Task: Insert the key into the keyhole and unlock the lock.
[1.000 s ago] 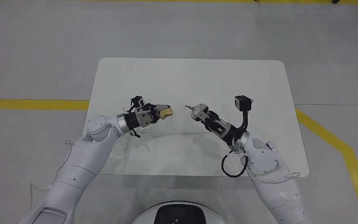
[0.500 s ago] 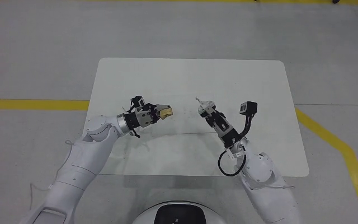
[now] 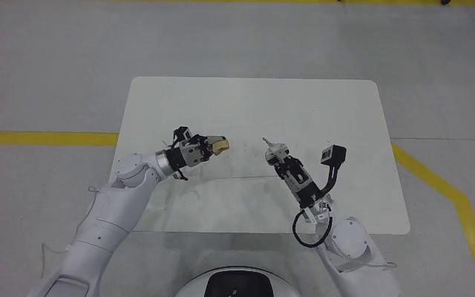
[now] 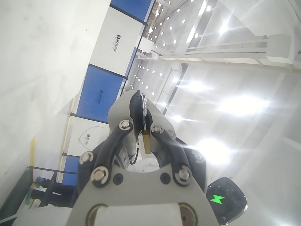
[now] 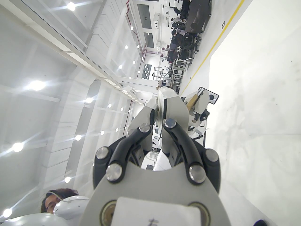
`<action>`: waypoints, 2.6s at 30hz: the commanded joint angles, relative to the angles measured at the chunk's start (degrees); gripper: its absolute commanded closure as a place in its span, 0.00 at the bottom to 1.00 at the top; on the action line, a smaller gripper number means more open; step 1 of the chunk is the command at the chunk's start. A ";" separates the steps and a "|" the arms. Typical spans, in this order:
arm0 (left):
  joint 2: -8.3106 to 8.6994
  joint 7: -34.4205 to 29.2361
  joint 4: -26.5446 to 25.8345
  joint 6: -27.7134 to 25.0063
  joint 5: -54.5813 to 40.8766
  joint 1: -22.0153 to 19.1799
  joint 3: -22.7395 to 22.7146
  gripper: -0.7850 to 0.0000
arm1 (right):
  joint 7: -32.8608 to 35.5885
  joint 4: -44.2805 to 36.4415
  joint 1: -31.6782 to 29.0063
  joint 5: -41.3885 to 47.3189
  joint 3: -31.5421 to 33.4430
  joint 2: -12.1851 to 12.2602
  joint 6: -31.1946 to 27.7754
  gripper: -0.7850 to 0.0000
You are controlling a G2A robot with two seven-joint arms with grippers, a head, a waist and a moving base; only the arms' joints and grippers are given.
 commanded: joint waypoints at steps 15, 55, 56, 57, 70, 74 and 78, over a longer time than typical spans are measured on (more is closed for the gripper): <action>-9.24 4.97 17.53 -17.28 -3.68 -13.93 14.89 1.00 | -16.36 -9.09 -6.30 2.58 -3.39 -1.25 18.03 1.00; -15.04 12.43 19.25 -12.79 9.45 -19.04 18.45 1.00 | -31.45 -2.44 3.08 11.60 -6.23 -5.76 24.10 1.00; -15.12 12.33 19.43 -12.77 9.53 -19.09 18.38 1.00 | -31.44 -2.47 3.08 11.58 -6.15 -5.81 24.11 1.00; -15.20 12.21 19.57 -12.74 9.66 -19.15 18.32 1.00 | -31.45 -2.46 3.05 11.68 -6.07 -5.87 24.12 1.00; -16.08 10.15 20.76 -13.20 10.40 -18.90 17.32 1.00 | -31.58 -2.52 2.64 11.02 -5.36 -6.51 24.67 1.00; -16.30 9.73 20.67 -13.11 10.67 -18.63 17.03 1.00 | -31.52 -2.58 2.31 10.25 -5.73 -6.71 24.72 1.00; -16.46 9.70 20.53 -12.99 11.09 -18.41 16.65 1.00 | -31.52 -2.71 2.15 9.30 -6.09 -6.91 24.73 1.00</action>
